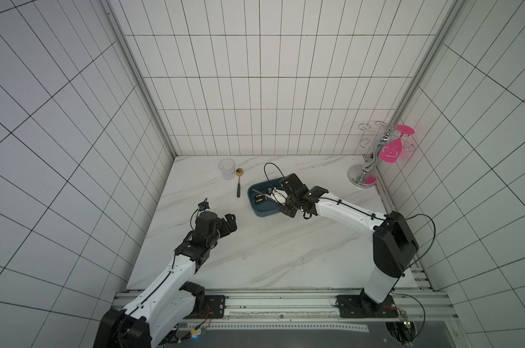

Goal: Put the file tool into the storage box
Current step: Place the file tool in the storage box.

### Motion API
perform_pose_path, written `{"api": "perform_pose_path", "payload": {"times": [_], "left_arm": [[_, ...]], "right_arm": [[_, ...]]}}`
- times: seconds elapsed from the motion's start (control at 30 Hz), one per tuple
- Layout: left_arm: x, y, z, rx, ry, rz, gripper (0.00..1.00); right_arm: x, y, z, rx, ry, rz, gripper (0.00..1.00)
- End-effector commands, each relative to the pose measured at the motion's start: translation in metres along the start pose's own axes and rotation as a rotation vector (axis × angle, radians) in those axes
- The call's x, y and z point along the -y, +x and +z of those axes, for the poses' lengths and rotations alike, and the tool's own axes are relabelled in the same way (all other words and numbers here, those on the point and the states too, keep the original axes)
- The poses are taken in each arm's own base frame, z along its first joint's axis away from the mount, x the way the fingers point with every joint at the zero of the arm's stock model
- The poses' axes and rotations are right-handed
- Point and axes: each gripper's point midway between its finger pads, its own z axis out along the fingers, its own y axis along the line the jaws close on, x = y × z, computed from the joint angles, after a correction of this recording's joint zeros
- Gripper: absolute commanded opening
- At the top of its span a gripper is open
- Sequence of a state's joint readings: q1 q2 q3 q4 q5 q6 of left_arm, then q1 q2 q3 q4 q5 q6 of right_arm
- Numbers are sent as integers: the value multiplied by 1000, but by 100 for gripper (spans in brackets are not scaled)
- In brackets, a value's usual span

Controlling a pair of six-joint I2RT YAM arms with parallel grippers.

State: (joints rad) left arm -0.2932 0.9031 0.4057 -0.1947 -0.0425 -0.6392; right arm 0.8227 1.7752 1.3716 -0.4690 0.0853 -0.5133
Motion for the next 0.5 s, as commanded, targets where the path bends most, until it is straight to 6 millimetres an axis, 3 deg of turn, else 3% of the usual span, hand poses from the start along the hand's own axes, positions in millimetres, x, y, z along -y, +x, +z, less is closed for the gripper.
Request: {"api": "perform_pose_path", "payload": {"times": [0.0, 0.37, 0.43, 0.47], "left_arm": [[0, -1, 0, 3, 3, 2, 98], [0, -1, 0, 3, 2, 1, 98], [0, -1, 0, 3, 2, 2, 99], [0, -1, 0, 4, 2, 2, 98]], "right_arm": [[10, -4, 4, -14, -4, -40, 3], [20, 6, 36, -82, 8, -52, 6], [24, 6, 38, -88, 17, -50, 12], [24, 7, 39, -92, 20, -51, 22]]}}
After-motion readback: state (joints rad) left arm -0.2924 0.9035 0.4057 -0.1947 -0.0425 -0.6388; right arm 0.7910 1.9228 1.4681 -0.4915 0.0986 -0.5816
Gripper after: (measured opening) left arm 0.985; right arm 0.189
